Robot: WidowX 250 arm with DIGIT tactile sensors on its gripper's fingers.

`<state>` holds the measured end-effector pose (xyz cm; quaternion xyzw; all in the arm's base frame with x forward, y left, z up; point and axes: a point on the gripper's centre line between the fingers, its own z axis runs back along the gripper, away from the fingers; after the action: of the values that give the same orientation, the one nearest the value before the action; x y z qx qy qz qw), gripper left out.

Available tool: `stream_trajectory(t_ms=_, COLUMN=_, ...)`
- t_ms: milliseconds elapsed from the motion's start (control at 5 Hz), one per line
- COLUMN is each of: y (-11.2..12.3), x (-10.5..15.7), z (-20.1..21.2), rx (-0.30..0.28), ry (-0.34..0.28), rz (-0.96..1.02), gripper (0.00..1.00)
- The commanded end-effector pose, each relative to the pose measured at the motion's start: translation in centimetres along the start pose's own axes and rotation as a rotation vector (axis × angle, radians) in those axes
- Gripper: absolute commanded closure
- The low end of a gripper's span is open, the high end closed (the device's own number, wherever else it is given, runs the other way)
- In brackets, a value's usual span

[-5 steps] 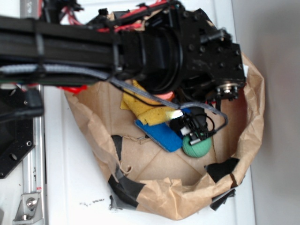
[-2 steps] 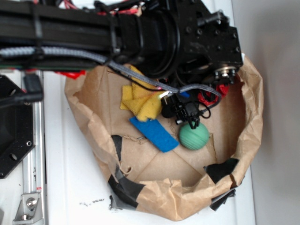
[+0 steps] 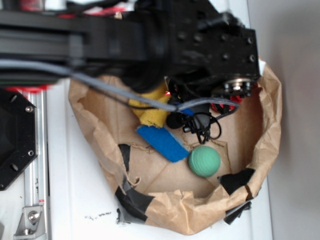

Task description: Grab the yellow cloth.

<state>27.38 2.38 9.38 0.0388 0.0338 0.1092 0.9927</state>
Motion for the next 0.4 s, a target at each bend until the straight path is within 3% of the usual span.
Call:
stream_trajectory(t_ms=0, y=1.40, x=-1.46, z=9.25, rx=0.008, ry=-0.229, rz=-0.122, gripper=1.00)
stream_trajectory(t_ms=200, y=1.74, x=-1.12, z=8.74, rx=-0.008, ry=-0.217, rz=-0.121, gripper=1.00)
